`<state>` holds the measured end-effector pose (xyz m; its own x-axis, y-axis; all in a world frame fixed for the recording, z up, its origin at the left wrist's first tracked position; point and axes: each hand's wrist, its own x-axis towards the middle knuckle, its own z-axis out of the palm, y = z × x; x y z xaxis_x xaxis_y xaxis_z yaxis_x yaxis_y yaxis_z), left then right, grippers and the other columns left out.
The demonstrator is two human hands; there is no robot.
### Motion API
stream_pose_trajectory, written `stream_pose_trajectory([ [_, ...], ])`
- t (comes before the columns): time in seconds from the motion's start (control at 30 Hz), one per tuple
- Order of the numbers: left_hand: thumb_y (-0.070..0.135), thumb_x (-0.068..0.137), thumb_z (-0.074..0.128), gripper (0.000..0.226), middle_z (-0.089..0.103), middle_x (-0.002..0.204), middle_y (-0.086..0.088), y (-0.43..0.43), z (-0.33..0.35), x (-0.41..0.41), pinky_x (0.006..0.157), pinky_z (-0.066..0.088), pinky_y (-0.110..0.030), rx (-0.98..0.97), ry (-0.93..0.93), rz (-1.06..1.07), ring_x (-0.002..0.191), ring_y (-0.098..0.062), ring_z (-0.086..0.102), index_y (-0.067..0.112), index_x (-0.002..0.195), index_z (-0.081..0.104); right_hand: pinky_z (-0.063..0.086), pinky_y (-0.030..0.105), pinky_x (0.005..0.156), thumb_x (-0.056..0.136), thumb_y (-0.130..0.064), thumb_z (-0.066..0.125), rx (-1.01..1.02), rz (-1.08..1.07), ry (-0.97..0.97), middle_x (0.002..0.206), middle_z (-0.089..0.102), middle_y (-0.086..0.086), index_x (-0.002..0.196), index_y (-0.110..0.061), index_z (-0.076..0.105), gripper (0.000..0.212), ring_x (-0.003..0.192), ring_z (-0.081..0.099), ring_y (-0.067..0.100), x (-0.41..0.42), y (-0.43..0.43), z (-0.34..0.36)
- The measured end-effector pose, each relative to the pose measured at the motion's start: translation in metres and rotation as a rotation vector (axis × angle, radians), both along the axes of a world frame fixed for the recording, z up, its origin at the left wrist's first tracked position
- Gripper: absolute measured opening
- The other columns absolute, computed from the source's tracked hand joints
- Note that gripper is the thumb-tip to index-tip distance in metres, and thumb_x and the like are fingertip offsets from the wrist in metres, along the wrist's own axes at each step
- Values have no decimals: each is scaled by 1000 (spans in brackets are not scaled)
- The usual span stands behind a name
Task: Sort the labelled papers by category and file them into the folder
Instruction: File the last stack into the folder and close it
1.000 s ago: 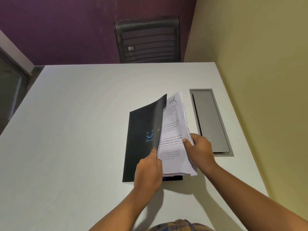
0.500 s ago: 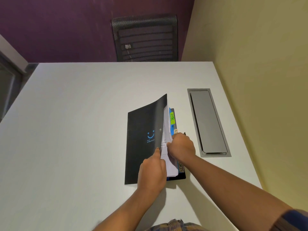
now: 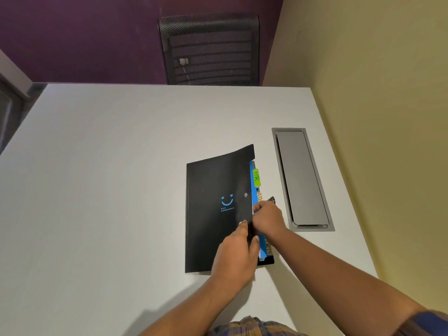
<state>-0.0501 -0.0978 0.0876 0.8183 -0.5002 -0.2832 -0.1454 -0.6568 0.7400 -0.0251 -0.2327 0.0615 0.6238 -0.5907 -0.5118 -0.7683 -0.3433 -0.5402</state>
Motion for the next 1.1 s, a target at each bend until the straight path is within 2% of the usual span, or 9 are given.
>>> stream_pose_trajectory([
  [0.07, 50, 101, 42, 57, 69, 121, 2, 3, -6, 6, 87, 56, -30, 63, -43, -41, 106, -13, 66, 22, 149, 38, 57, 39, 81, 88, -12, 61, 13, -67, -16, 90, 73, 10, 78, -8, 67, 13, 86, 67, 28, -12, -10, -6],
  [0.13, 53, 98, 43, 57, 63, 133, 1, 10, -18, 17, 94, 51, -34, 109, -88, -70, 120, -19, 61, 21, 145, 44, 57, 41, 75, 84, -13, 64, 59, -124, -8, 73, 73, 11, 69, -4, 67, 18, 70, 68, 26, -26, -23, -15],
  [0.23, 49, 95, 52, 51, 63, 131, 0, 23, -36, 39, 91, 48, -31, 138, -108, -70, 119, -20, 60, 20, 137, 51, 57, 35, 64, 85, -8, 70, 157, -183, 2, 57, 70, 10, 61, -2, 68, 25, 50, 61, 17, -48, -40, -26],
  [0.33, 51, 90, 60, 65, 50, 147, 0, 41, -56, 66, 102, 43, -32, 217, -150, -95, 133, -18, 48, 17, 143, 45, 56, 34, 62, 86, -1, 61, 179, -217, 6, 65, 73, 16, 60, -2, 70, 28, 56, 65, 20, -59, -55, -33],
  [0.47, 67, 75, 68, 108, 9, 167, -4, 58, -80, 97, 122, 19, -38, 409, -197, -253, 154, -23, 9, 18, 157, 18, 60, 46, 72, 89, 3, 55, 182, -280, -70, 70, 72, 17, 71, 0, 72, 25, 65, 67, 27, -53, -68, -39],
  [0.6, 80, 67, 61, 128, -19, 165, -6, 64, -104, 105, 122, 3, -49, 556, -147, -409, 152, -31, -14, 21, 157, -7, 58, 26, 62, 94, -10, 63, 180, -275, -163, 75, 73, 4, 70, -21, 73, 28, 70, 69, 20, -32, -70, -41],
  [0.7, 82, 68, 57, 131, -36, 158, -4, 59, -119, 100, 119, -11, -50, 597, -120, -407, 143, -26, -35, 21, 154, -22, 48, 21, 63, 88, -15, 72, 173, -221, -149, 80, 74, 3, 85, -12, 78, 7, 70, 66, 14, -15, -71, -46],
  [0.8, 82, 69, 56, 132, -43, 151, -2, 48, -125, 96, 117, -14, -51, 610, -101, -394, 137, -24, -42, 21, 151, -27, 43, 16, 58, 82, -18, 79, 123, -188, -102, 74, 73, 1, 87, -10, 75, 10, 67, 64, 10, -1, -70, -52],
  [1.1, 81, 70, 54, 132, -60, 137, 3, 40, -127, 100, 111, -24, -48, 588, -33, -416, 126, -23, -56, 24, 134, -47, 45, 24, 63, 75, -29, 85, 27, -98, -64, 63, 66, -2, 68, -6, 68, 29, 65, 63, 14, 23, -70, -67],
])
